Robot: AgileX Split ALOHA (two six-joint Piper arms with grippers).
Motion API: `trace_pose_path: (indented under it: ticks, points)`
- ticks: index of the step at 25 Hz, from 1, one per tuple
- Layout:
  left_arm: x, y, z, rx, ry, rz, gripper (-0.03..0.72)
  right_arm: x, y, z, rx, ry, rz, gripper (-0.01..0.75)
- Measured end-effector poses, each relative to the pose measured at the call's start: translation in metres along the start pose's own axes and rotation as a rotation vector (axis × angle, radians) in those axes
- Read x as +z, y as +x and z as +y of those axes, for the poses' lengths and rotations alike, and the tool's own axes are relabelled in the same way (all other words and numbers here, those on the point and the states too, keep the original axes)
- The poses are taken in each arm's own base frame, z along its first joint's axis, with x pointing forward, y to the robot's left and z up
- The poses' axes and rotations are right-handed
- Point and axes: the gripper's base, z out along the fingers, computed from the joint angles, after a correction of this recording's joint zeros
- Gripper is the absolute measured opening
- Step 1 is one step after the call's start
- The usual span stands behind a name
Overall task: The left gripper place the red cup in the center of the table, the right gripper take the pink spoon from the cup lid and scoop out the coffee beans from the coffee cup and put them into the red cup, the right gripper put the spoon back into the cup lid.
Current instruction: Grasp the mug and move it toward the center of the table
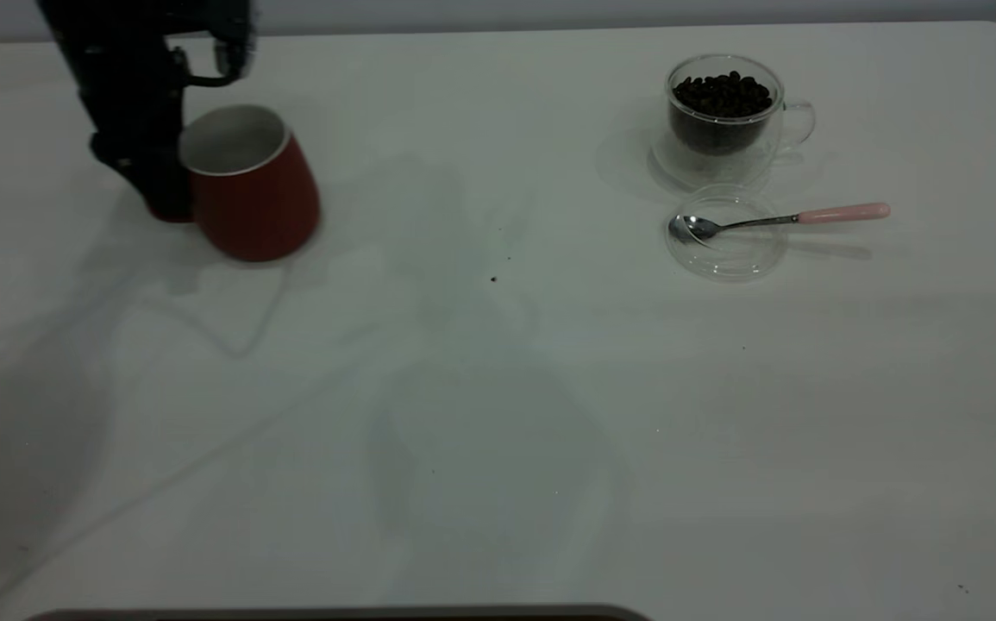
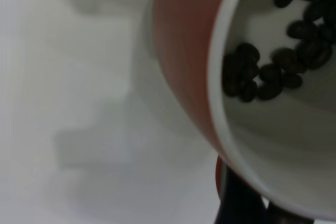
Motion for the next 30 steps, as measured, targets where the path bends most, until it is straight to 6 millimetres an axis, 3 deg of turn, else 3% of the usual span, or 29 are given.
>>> trace_pose_path:
  ticks: [9,16,23,26,30]
  points:
    - [0.005,-0.074,-0.025,0.143,-0.071,-0.030,0.493,0.000,0.000,0.000,0.000,0.000,0.000,0.502]
    - [0.007,-0.116,-0.043,0.199,-0.132,-0.067,0.493,0.000,0.000,0.000,0.000,0.000,0.000,0.502]
    - [0.005,-0.115,-0.045,0.108,-0.123,-0.040,0.493,0.000,0.000,0.000,0.000,0.000,0.000,0.502]
    - [-0.011,-0.113,-0.047,0.083,-0.112,-0.026,0.493,0.000,0.000,0.000,0.000,0.000,0.000,0.502]
    - [-0.047,-0.112,-0.052,0.068,-0.112,-0.028,0.493,0.000,0.000,0.000,0.000,0.000,0.000,0.502]
